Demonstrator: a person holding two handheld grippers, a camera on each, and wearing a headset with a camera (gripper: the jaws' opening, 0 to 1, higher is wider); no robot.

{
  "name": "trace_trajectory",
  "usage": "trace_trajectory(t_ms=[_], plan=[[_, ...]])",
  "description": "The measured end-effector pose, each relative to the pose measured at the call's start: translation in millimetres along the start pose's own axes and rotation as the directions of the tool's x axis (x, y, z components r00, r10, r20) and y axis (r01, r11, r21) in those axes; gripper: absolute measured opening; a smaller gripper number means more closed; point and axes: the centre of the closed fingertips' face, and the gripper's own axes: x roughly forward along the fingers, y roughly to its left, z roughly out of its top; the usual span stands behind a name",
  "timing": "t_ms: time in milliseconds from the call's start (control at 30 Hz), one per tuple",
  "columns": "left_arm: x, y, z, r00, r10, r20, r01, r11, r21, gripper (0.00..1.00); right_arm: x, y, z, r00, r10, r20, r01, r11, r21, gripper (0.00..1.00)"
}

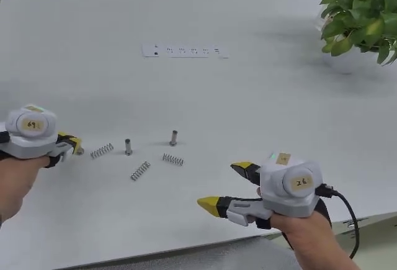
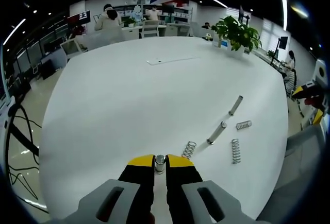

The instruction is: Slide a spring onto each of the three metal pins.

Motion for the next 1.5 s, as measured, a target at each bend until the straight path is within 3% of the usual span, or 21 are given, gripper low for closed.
trace_trajectory(t_ms=[900,1500], plan=[[1.8,-14.1,-9.2,0.9997,-0.002,-0.024,0.003,0.999,0.035,0.00,-2.3,-5.6,-1.2,0.9999,-0.007,0.011,0.007,1.000,0.003,0.63],[4.1,-13.5,-12.9,0.9992,-0.009,-0.038,0.010,0.999,0.031,0.03,-2.3,-4.5,-3.4,1.0000,-0.006,0.006,0.006,1.000,0.004,0.62]])
